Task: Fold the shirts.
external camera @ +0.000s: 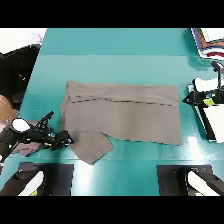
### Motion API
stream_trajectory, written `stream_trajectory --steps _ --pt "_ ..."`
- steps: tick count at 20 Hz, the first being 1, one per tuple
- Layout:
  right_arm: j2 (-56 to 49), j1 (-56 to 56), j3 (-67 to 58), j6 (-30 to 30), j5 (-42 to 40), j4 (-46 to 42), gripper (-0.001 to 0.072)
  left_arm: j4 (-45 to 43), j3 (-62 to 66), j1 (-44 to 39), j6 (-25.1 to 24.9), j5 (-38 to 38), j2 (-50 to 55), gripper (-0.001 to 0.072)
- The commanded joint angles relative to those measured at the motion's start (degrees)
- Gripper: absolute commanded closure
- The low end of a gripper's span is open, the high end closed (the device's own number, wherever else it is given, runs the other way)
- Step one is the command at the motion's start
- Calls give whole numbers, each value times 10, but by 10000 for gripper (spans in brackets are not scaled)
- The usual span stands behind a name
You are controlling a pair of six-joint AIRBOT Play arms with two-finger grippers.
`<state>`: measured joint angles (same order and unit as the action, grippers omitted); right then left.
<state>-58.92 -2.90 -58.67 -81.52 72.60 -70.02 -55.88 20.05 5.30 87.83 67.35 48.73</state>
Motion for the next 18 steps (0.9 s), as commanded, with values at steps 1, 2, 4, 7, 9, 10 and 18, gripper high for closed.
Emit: stream_trajectory --steps 1,2,4,7,9,10,18 --pt "2 0 1 0 11 -2 367 32 -9 0 -18 -37 -1 620" --pt "2 0 1 0 22 -5 367 37 -9 0 -33 -37 -1 681" --pt "2 -2 3 12 46 -11 367 33 -3 0 -35 -23 -1 682" --pt "2 -46 60 12 70 -22 367 16 35 0 -43 13 -1 683" --pt "2 -106 120 13 80 -22 363 4 68 0 -43 24 -1 683" --pt "2 -144 154 13 83 -22 285 -2 85 0 -43 23 -1 683" --pt "-69 -186 291 36 50 37 339 -11 127 0 -43 11 -1 682"
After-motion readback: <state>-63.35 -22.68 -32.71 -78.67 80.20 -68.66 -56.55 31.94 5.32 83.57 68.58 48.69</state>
